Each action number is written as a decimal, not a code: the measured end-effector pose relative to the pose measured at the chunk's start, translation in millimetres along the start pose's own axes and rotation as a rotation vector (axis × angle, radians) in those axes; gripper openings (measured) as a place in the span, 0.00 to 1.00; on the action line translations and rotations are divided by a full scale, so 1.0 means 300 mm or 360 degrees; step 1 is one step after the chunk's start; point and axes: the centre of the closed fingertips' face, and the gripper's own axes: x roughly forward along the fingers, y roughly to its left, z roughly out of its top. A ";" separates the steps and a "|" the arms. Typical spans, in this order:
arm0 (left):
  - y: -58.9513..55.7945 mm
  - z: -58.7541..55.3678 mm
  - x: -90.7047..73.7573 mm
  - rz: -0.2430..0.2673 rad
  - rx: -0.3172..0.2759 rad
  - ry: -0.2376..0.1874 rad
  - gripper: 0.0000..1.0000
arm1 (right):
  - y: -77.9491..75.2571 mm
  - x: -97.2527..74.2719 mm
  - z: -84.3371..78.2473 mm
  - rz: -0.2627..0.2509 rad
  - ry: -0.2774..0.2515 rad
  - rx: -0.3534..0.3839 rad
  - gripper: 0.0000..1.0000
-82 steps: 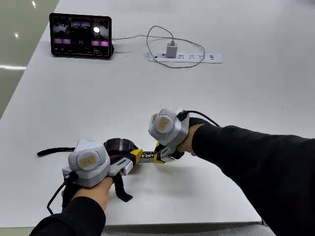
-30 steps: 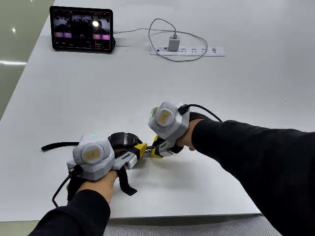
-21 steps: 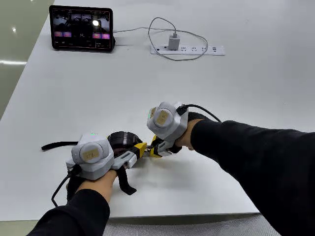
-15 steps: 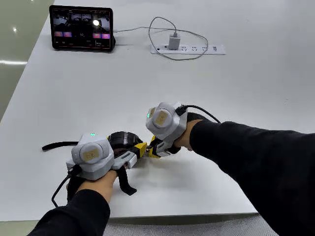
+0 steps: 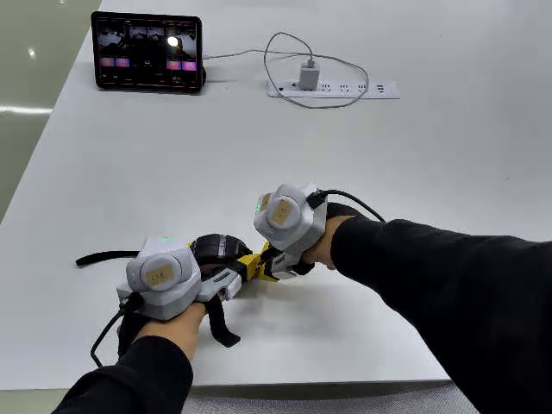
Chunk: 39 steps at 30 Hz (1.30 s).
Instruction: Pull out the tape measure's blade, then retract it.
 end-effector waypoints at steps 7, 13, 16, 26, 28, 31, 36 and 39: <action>0.000 0.000 -0.001 -0.0001 -0.0002 0.0000 0.60 | 0.000 0.005 0.009 0.0006 -0.0013 0.0002 0.11; 0.000 0.000 -0.002 -0.0001 -0.0002 -0.0002 0.60 | 0.002 0.005 0.009 0.0008 -0.0016 -0.0001 0.11; 0.000 0.000 -0.002 -0.0001 0.0000 -0.0003 0.60 | 0.003 0.005 0.009 0.0008 -0.0020 -0.0001 0.11; -0.004 0.000 0.000 0.0015 0.0052 0.0009 0.62 | 0.004 0.006 0.009 -0.0016 -0.0035 -0.0033 0.12; -0.007 0.003 -0.002 0.0024 0.0050 0.0032 0.62 | 0.005 0.007 0.008 -0.0021 -0.0035 -0.0033 0.12; 0.000 0.007 -0.006 0.0009 0.0051 0.0050 0.61 | 0.006 0.006 0.009 -0.0022 -0.0027 -0.0030 0.12; -0.004 0.018 -0.009 -0.0026 0.0062 0.0059 0.61 | 0.003 0.001 0.007 -0.0058 -0.0042 -0.0007 0.13; 0.001 0.040 -0.016 -0.0036 0.0047 0.0038 0.61 | -0.004 -0.011 0.008 -0.0079 -0.0061 0.0017 0.15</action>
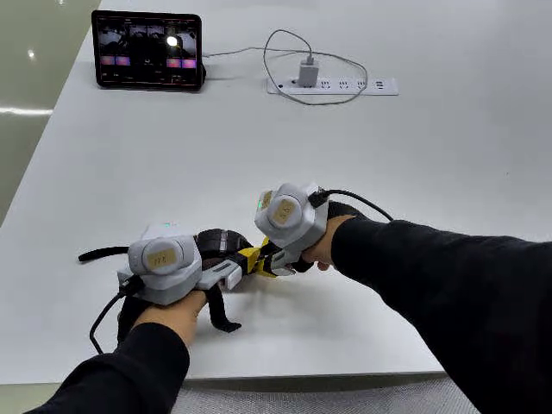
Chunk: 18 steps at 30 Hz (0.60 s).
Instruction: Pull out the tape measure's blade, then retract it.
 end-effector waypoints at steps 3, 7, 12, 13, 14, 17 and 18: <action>0.020 0.024 -0.010 0.0004 0.0013 -0.0014 0.65 | -0.002 -0.020 0.007 -0.0008 -0.0036 0.0021 0.15; 0.035 0.039 -0.021 -0.0021 0.0037 -0.0012 0.70 | -0.007 -0.049 0.009 -0.0034 -0.0077 0.0032 0.16; 0.033 0.045 -0.040 -0.0068 0.0093 0.0006 0.77 | -0.008 -0.084 -0.007 -0.0058 -0.0103 0.0036 0.18; 0.034 0.043 -0.043 -0.0080 0.0107 0.0017 0.78 | -0.008 -0.090 -0.011 -0.0062 -0.0108 0.0037 0.18; 0.033 0.042 -0.049 -0.0100 0.0124 0.0030 0.80 | -0.008 -0.098 -0.016 -0.0065 -0.0115 0.0042 0.18; 0.039 0.044 -0.065 -0.0128 0.0131 0.0048 0.84 | -0.006 -0.117 -0.026 -0.0072 -0.0143 0.0062 0.20; 0.034 0.050 -0.072 -0.0169 0.0129 0.0040 0.85 | -0.007 -0.125 -0.033 -0.0081 -0.0153 0.0071 0.21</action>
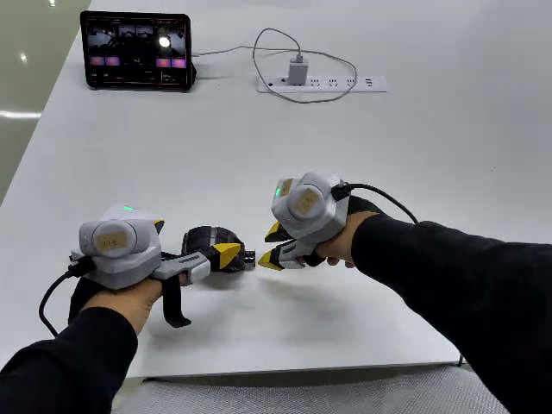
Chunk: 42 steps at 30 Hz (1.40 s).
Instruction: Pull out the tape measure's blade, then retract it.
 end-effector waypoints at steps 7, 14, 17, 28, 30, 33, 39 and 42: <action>-0.011 -0.022 -0.022 -0.0111 0.0098 0.0084 0.95 | -0.007 -0.059 -0.028 -0.0051 -0.0082 0.0099 0.25; -0.002 -0.070 -0.052 -0.0165 0.0193 0.0212 0.99 | -0.006 -0.136 -0.072 -0.0119 -0.0121 0.0109 0.30; -0.006 -0.087 -0.066 -0.0205 0.0218 0.0242 0.99 | -0.011 -0.167 -0.098 -0.0135 -0.0139 0.0146 0.31; 0.027 -0.118 -0.124 -0.0249 0.0411 0.0272 0.99 | -0.027 -0.318 -0.226 -0.0219 -0.0262 0.0324 0.40; 0.036 -0.112 -0.133 -0.0247 0.0384 0.0264 0.99 | -0.024 -0.335 -0.267 -0.0235 -0.0248 0.0333 0.41; 0.048 -0.102 -0.145 -0.0243 0.0356 0.0248 0.99 | -0.016 -0.362 -0.312 -0.0251 -0.0233 0.0351 0.44; 0.074 -0.097 -0.162 -0.0242 0.0337 0.0246 0.99 | -0.023 -0.418 -0.407 -0.0301 -0.0202 0.0412 0.47; 0.089 -0.099 -0.170 -0.0228 0.0347 0.0256 0.99 | -0.027 -0.446 -0.440 -0.0326 -0.0205 0.0443 0.50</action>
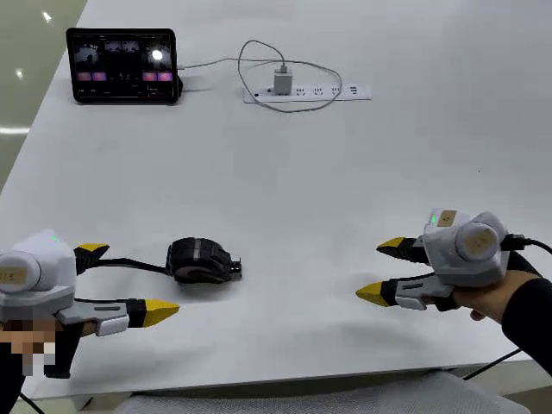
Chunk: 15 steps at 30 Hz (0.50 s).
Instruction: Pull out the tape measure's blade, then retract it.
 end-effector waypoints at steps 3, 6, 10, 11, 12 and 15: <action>0.010 -0.007 -0.013 0.0000 0.0008 0.0008 0.99 | -0.017 -0.032 -0.025 -0.0033 -0.0010 0.0043 0.52; 0.011 -0.015 -0.021 -0.0010 0.0019 0.0019 0.99 | -0.033 -0.060 -0.049 -0.0066 -0.0012 0.0073 0.56; 0.007 -0.018 -0.034 -0.0030 0.0020 0.0026 0.99 | -0.055 -0.098 -0.083 -0.0113 0.0009 0.0062 0.61; 0.003 -0.017 -0.038 -0.0036 0.0022 0.0024 0.99 | -0.066 -0.111 -0.093 -0.0134 0.0011 0.0047 0.62; 0.000 -0.017 -0.040 -0.0041 0.0026 0.0024 0.99 | -0.071 -0.119 -0.101 -0.0143 0.0015 0.0040 0.63; -0.008 -0.020 -0.045 -0.0053 0.0052 0.0035 0.99 | -0.089 -0.145 -0.127 -0.0170 0.0035 0.0039 0.66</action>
